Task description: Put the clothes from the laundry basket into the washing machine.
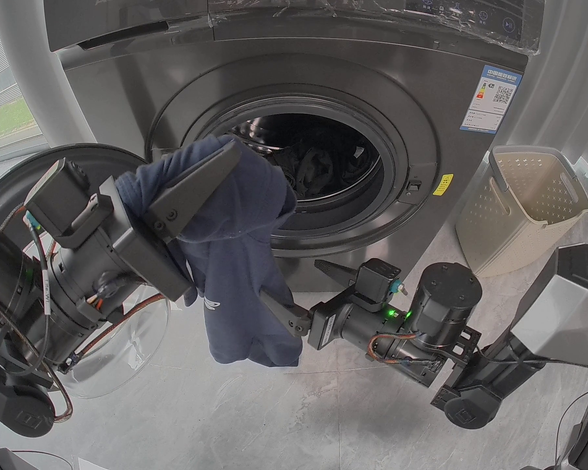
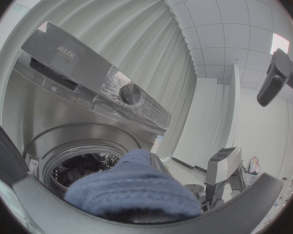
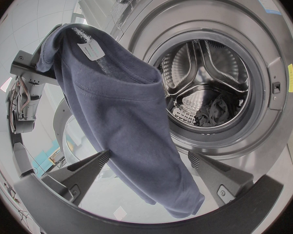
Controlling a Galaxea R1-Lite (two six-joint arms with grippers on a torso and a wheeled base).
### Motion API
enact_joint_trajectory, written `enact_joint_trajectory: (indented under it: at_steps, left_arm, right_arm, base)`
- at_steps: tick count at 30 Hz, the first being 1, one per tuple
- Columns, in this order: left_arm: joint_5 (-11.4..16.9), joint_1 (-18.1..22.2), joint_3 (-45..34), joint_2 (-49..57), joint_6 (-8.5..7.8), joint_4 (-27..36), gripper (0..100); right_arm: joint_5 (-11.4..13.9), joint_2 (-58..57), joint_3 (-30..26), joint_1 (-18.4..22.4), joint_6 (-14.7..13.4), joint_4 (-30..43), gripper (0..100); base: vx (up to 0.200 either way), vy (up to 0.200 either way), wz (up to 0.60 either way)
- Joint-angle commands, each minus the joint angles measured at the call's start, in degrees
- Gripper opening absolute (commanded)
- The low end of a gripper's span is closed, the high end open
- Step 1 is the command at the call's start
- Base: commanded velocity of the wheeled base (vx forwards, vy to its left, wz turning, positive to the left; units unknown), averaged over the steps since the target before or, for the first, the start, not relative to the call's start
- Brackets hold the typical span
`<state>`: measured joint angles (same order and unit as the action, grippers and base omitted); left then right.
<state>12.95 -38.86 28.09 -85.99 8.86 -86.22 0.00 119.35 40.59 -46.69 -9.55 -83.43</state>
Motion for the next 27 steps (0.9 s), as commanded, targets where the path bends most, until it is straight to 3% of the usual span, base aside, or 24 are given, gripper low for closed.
enact_joint_trajectory:
  at_steps: [1,4,8,13,20,27]
  left_arm:
    - [0.24,0.02,-0.14,0.21,0.01,0.00,0]
    - [0.41,-0.16,-0.67,0.04,-0.07,-0.26,0]
    - [0.41,-0.51,-0.75,0.21,-0.07,-0.26,0]
    - [0.59,-0.69,-0.93,0.30,-0.07,-0.35,0]
    - [0.68,-0.69,-0.93,0.30,0.01,-0.35,0]
    - [0.59,-0.25,-0.58,0.12,0.10,-0.35,0]
  right_arm:
    - [1.23,-2.63,-2.36,2.31,0.05,-0.15,100]
    - [3.96,-5.26,-4.03,5.91,0.14,-0.06,100]
    - [4.04,-5.35,-2.36,7.05,0.23,0.90,100]
    - [3.96,-1.66,3.79,7.23,0.23,2.75,100]
    - [3.60,5.20,10.21,5.47,0.23,2.92,100]
    - [3.52,5.28,9.85,2.22,0.23,2.22,100]
  base:
    - [0.000,0.000,0.00]
    - [0.000,0.000,0.00]
    - [0.000,0.000,0.00]
    - [0.000,0.000,0.00]
    - [0.000,0.000,0.00]
    - [0.000,0.000,0.00]
